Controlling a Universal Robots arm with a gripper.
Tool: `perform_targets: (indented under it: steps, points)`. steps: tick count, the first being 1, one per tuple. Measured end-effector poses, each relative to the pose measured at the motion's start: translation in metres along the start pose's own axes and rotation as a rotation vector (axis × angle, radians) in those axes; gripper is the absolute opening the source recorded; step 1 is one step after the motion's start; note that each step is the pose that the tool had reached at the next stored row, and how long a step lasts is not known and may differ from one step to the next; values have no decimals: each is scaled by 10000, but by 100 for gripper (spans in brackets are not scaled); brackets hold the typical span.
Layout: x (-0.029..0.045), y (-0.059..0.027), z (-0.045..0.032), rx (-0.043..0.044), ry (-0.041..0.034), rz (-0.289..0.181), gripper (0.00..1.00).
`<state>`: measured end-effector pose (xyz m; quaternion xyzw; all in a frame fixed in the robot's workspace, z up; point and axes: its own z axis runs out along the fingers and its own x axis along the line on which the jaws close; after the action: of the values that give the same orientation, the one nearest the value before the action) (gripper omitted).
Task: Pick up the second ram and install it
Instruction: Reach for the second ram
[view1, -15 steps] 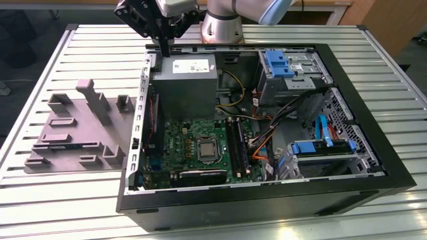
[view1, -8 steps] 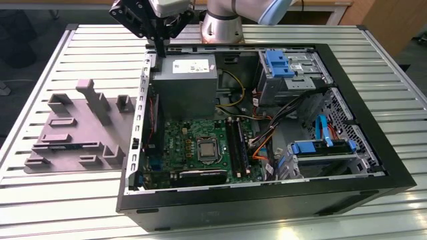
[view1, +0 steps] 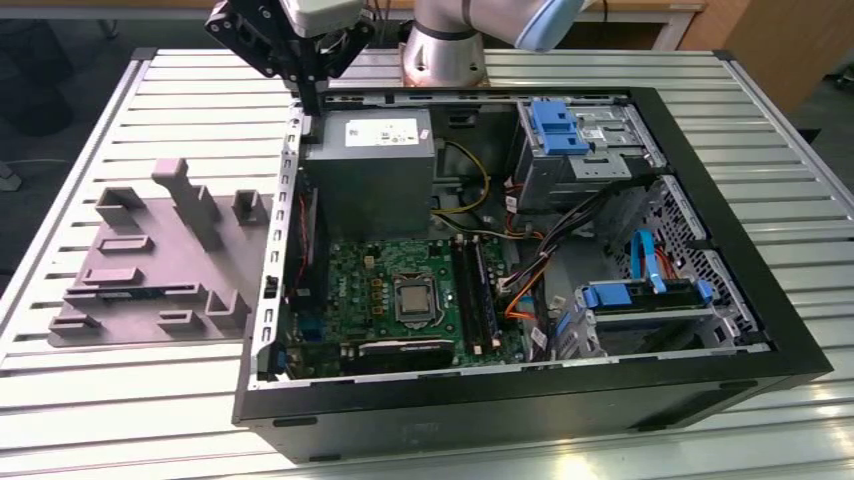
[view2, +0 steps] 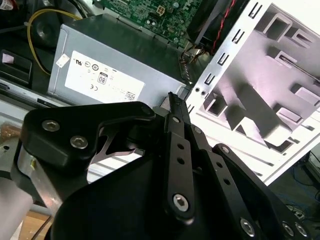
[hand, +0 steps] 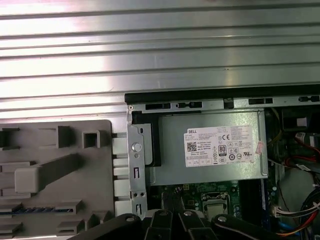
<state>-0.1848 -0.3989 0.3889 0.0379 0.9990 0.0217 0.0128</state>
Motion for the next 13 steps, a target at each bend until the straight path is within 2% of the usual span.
perform_targets:
  steps: [13]
  points:
    - [123, -10, 8, 3, 28, 0, 11]
